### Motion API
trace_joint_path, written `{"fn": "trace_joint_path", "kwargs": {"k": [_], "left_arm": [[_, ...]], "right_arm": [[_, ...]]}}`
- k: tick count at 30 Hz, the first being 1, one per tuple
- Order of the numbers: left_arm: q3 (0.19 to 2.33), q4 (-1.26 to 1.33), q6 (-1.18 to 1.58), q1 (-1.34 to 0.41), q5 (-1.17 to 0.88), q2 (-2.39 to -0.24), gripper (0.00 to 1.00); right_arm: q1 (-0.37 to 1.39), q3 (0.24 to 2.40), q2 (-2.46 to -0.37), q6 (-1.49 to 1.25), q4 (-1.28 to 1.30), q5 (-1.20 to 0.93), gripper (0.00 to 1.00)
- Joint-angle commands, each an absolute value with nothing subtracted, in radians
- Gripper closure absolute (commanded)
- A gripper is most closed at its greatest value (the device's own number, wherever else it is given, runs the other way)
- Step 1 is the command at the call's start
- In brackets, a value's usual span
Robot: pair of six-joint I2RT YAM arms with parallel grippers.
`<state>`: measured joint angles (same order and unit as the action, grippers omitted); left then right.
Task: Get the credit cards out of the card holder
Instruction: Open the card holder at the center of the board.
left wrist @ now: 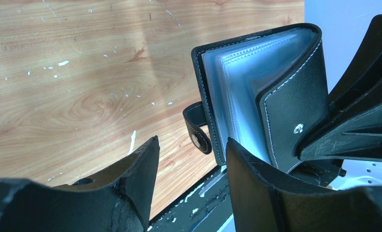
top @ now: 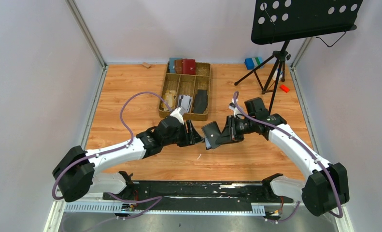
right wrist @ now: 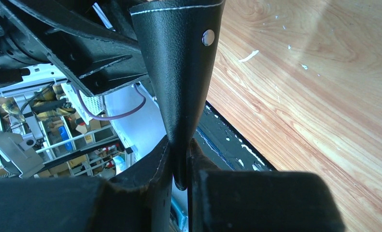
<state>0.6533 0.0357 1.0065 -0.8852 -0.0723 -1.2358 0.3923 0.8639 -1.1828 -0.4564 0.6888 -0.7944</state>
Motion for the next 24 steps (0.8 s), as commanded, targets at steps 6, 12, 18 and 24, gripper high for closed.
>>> {"fn": "trace_joint_path", "kwargs": {"k": [6,12,18,24], "left_arm": [[0.700,0.027,1.009,-0.882,-0.079,-1.266,0.78],[0.719,-0.021,0.990,-0.882,-0.079,-1.270,0.98],[0.718,-0.052,0.985,-0.882,-0.082,-1.271,1.00],[0.729,-0.060,0.974,-0.882,-0.105,-1.297,1.00]], "right_arm": [[0.397,0.845,-1.168,-0.477,0.601,-0.867,0.94],[0.396,0.835,-1.223,-0.443,0.663,-0.758,0.34],[0.397,0.883,-1.295,-0.373,0.738,-0.624,0.12],[0.402,0.888,-1.309,-0.315,0.752,-0.543,0.11]]}}
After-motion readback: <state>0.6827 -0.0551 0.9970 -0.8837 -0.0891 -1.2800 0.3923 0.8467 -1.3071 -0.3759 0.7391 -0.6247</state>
